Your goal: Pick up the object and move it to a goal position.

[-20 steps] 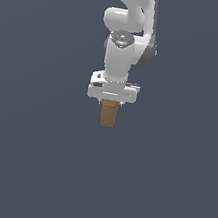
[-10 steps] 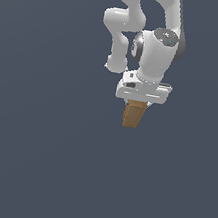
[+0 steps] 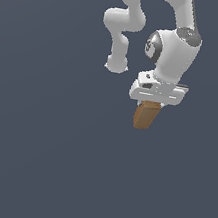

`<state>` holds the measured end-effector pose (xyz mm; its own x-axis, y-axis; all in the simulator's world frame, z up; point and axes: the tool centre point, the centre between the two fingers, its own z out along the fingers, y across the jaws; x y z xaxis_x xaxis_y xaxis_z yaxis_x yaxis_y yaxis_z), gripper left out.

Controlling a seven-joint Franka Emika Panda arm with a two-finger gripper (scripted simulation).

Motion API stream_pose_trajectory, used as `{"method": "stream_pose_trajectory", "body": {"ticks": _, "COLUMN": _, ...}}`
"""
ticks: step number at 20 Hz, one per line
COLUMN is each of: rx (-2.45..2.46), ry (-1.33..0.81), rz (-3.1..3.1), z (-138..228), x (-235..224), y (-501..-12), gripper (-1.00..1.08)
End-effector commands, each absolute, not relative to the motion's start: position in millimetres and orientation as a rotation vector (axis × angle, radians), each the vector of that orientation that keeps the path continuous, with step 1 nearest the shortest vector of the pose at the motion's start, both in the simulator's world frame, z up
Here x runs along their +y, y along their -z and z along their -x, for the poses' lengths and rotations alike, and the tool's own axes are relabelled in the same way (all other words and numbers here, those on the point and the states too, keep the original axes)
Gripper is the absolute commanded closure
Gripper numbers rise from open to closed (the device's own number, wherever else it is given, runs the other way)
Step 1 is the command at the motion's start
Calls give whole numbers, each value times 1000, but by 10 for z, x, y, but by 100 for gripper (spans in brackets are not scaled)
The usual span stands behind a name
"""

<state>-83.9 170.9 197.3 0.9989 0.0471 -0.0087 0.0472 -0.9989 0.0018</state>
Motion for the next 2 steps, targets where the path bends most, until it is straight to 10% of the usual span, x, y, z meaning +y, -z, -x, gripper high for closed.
{"method": "stream_pose_trajectory", "body": {"ticks": 1, "rx": 71, "ry": 0, "rz": -3141, "z": 805, "x": 1745, "y": -2023, "gripper": 108}}
{"method": "stream_pose_trajectory", "body": {"ticks": 2, "rx": 71, "ry": 0, "rz": -3141, "z": 804, "x": 1746, "y": -2023, "gripper": 108}}
